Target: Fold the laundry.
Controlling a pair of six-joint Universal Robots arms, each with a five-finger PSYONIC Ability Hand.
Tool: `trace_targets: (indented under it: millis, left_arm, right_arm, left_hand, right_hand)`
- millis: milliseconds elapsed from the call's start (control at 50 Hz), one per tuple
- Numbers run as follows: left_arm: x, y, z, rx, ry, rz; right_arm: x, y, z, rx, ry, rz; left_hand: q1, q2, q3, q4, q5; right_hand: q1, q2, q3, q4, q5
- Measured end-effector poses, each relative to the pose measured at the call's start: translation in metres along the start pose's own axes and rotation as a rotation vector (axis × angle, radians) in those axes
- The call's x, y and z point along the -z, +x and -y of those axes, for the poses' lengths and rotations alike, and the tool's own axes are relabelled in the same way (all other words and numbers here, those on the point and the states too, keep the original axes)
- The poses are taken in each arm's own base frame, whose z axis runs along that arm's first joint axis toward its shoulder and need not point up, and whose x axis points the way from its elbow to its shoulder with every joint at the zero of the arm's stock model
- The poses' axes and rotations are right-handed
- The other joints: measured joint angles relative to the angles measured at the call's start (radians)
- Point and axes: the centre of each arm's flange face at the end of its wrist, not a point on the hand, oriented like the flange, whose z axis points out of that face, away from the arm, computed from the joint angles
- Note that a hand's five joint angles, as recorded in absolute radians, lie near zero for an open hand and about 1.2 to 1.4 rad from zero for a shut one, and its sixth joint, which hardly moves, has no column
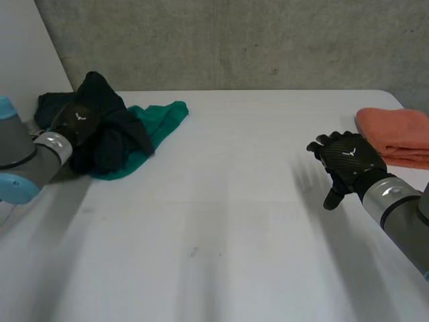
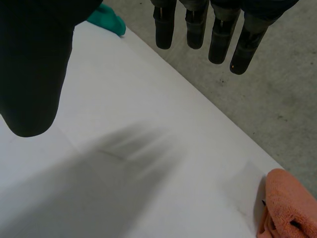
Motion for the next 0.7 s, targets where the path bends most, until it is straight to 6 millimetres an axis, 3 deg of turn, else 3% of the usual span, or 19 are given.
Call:
trace_targets:
  millis: [100, 160, 200, 260, 300, 320, 360, 380, 400, 420, 440, 460, 520, 620, 700]
  left_arm:
    - [0.002, 0.012, 0.030, 0.046, 0.093, 0.011]
    - [0.014, 0.013, 0.068, 0.119, 0.191, 0.038]
    - [0.017, 0.014, 0.077, 0.138, 0.211, 0.042]
    - [0.041, 0.022, 0.125, 0.255, 0.313, 0.028]
    - [0.044, 0.024, 0.131, 0.271, 0.325, 0.021]
    - [0.062, 0.038, 0.159, 0.352, 0.378, -0.029]
    - [0.068, 0.044, 0.167, 0.378, 0.392, -0.050]
    - [0.091, 0.069, 0.193, 0.471, 0.429, -0.142]
    - [0.091, 0.069, 0.193, 0.471, 0.429, -0.142]
    - [0.108, 0.089, 0.207, 0.531, 0.439, -0.216]
    - [0.108, 0.089, 0.207, 0.531, 0.439, -0.216]
    - [0.125, 0.111, 0.219, 0.587, 0.437, -0.300]
    - [0.152, 0.151, 0.229, 0.664, 0.398, -0.440]
    - [0.176, 0.202, 0.226, 0.713, 0.300, -0.581]
    - [0.181, 0.228, 0.218, 0.709, 0.239, -0.628]
  right_arm:
    - [-0.001, -0.001, -0.002, 0.000, -0.006, 0.003]
    - [-0.001, -0.001, -0.003, 0.000, -0.008, 0.003]
    - [-0.001, -0.001, -0.003, 0.000, -0.008, 0.003]
    - [-0.002, 0.001, -0.002, 0.001, -0.003, -0.003]
    - [-0.002, 0.001, -0.001, 0.001, -0.003, -0.004]
    - [-0.003, 0.005, 0.000, 0.001, 0.002, -0.018]
    - [-0.004, 0.007, 0.001, 0.001, 0.004, -0.023]
    - [-0.005, 0.015, 0.003, 0.000, 0.011, -0.048]
    - [-0.005, 0.015, 0.003, 0.000, 0.011, -0.048]
    - [-0.006, 0.021, 0.005, -0.001, 0.017, -0.067]
    - [-0.006, 0.021, 0.005, -0.001, 0.017, -0.067]
    - [-0.007, 0.027, 0.007, -0.001, 0.023, -0.085]
    - [-0.009, 0.035, 0.011, 0.000, 0.034, -0.107]
    - [-0.010, 0.041, 0.013, 0.001, 0.043, -0.121]
    - [-0.010, 0.042, 0.013, 0.001, 0.044, -0.122]
  left_hand:
    - [0.000, 0.010, 0.014, 0.012, 0.004]
    - [0.000, 0.010, 0.015, 0.012, 0.004]
    - [0.000, 0.010, 0.015, 0.012, 0.004]
    - [0.000, 0.010, 0.019, 0.012, 0.004]
    - [0.000, 0.011, 0.021, 0.018, 0.004]
    - [0.000, 0.015, 0.027, 0.022, 0.004]
    - [0.000, 0.016, 0.031, 0.022, 0.004]
    - [0.000, 0.017, 0.036, 0.022, 0.014]
    - [0.000, 0.017, 0.036, 0.022, 0.014]
    - [0.000, 0.019, 0.041, 0.026, 0.023]
    - [0.000, 0.019, 0.041, 0.026, 0.023]
    - [0.000, 0.019, 0.041, 0.027, 0.023]
    - [0.000, 0.019, 0.042, 0.027, 0.023]
    - [0.000, 0.019, 0.043, 0.027, 0.023]
    - [-0.637, -0.552, -0.520, -0.525, -0.523]
  right_hand:
    - [0.000, 0.000, 0.000, 0.000, 0.000]
    - [0.000, 0.000, 0.000, 0.000, 0.000]
    - [0.000, 0.000, 0.000, 0.000, 0.000]
    - [0.000, 0.000, 0.000, 0.000, 0.000]
    - [0.000, 0.000, 0.000, 0.000, 0.000]
    - [0.000, 0.000, 0.000, 0.000, 0.000]
    - [0.000, 0.000, 0.000, 0.000, 0.000]
    - [0.000, 0.000, 0.000, 0.000, 0.000]
    - [0.000, 0.000, 0.000, 0.000, 0.000]
    - [0.000, 0.000, 0.000, 0.000, 0.000]
    - [0.000, 0.000, 0.000, 0.000, 0.000]
    - [0.000, 0.000, 0.000, 0.000, 0.000]
    - [0.000, 0.000, 0.000, 0.000, 0.000]
    - [0.000, 0.000, 0.000, 0.000, 0.000]
    - [0.000, 0.000, 0.000, 0.000, 0.000]
